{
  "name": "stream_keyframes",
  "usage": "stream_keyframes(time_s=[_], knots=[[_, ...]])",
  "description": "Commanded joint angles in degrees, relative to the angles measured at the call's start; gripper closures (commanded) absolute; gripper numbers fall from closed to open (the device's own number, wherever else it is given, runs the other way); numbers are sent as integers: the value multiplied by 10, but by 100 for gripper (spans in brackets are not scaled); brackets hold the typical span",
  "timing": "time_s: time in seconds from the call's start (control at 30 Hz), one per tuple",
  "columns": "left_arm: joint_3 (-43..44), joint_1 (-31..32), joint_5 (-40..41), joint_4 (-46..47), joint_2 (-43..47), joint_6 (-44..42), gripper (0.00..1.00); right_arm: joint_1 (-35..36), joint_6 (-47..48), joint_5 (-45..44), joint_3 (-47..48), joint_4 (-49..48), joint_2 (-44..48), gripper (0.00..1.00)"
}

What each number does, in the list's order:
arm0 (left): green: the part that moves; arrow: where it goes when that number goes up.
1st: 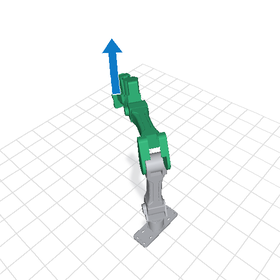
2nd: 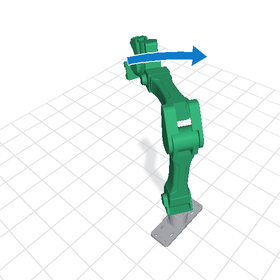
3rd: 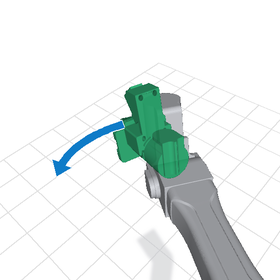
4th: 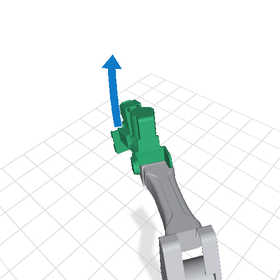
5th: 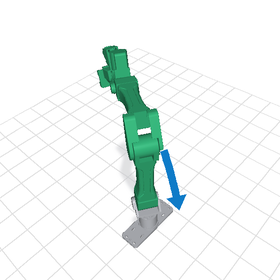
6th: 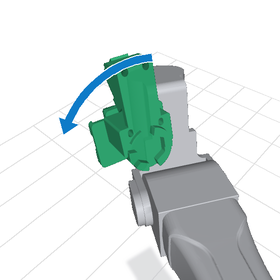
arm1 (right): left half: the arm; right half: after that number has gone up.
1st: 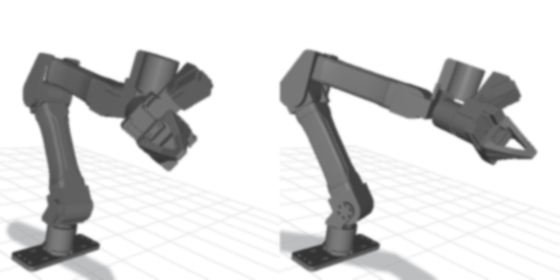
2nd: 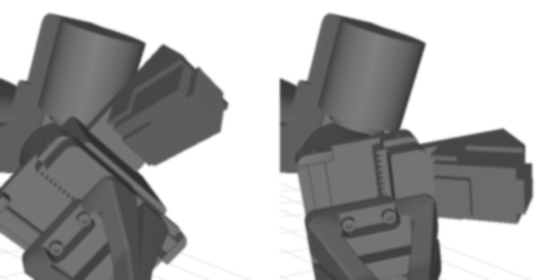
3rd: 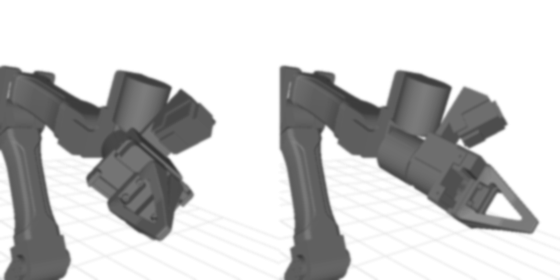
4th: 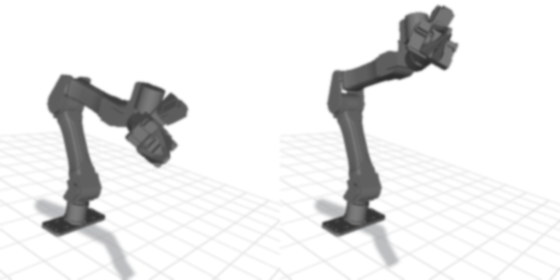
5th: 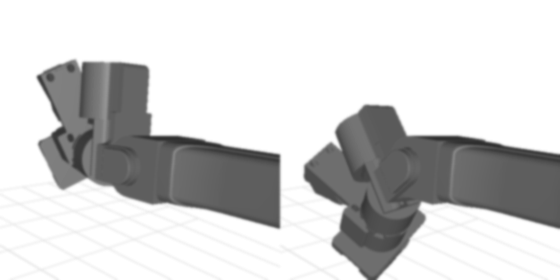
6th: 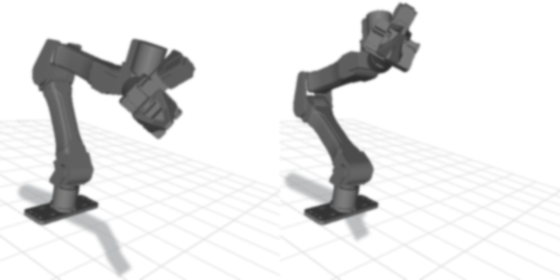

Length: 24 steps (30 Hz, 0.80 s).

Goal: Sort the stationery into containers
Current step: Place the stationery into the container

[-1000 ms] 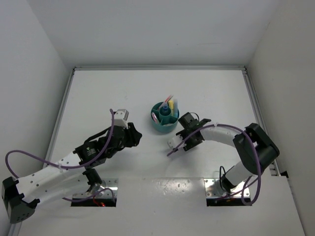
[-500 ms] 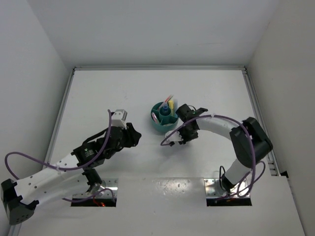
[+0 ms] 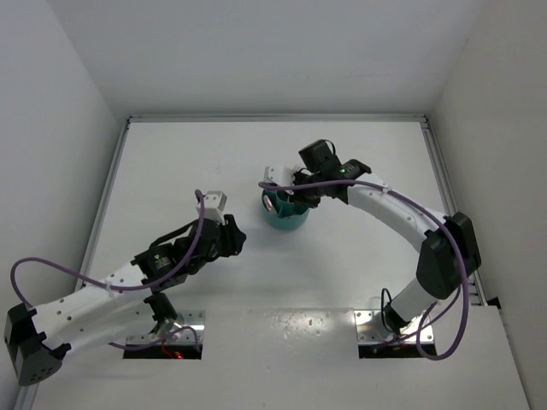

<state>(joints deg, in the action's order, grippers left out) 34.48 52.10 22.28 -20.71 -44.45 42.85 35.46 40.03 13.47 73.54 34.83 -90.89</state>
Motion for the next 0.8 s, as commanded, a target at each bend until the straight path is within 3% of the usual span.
stream_keyframes(time_s=[0.0,0.57,0.77], knots=[[19,3,7,8,14,-7,54,6,-46,-3,-10,-27,-4,100],[14,3,7,8,14,-1,54,6,-6,-13,-47,-78,-34,100],[14,3,7,8,19,-1,54,6,-6,-27,-60,-99,-41,91]])
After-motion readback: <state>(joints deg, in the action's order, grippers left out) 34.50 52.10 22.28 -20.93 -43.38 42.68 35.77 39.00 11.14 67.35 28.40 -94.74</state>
